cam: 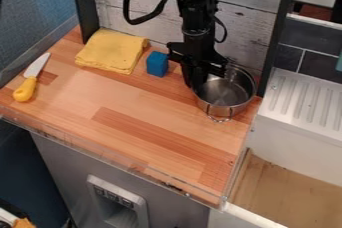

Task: Move the silver pot to the bottom left of the table

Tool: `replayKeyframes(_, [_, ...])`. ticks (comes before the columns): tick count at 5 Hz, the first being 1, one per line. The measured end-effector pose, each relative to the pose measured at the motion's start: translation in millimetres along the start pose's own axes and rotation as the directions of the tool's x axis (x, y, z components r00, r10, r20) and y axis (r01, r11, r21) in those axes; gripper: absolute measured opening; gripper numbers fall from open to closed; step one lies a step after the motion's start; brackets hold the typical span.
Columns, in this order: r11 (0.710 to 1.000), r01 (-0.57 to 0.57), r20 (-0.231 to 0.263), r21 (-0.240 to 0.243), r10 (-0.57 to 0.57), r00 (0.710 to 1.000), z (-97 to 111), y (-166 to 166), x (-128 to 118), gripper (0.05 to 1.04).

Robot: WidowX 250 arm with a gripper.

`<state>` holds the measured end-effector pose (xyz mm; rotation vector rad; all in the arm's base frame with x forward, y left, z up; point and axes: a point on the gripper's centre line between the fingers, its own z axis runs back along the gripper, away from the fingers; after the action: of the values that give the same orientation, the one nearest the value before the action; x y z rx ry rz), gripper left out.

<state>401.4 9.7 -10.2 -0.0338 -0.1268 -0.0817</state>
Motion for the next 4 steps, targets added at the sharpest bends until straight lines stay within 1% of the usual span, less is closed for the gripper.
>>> replayKeyframes(1, [1.0, 0.006, 0.007, -0.023, -0.005, 1.0, 1.6, -3.9, -1.1, 0.085])
replayKeyframes(2, [0.998, 0.023, 0.031, -0.05, -0.022, 0.999, 10.1, -9.3, -2.4, 0.081])
replayKeyframes(3, [0.997, 0.029, 0.058, -0.069, -0.025, 0.998, 24.5, -2.9, -6.9, 0.077])
replayKeyframes(4, [0.996, 0.034, 0.09, -0.083, -0.026, 0.996, 47.1, 8.8, -16.7, 0.075])
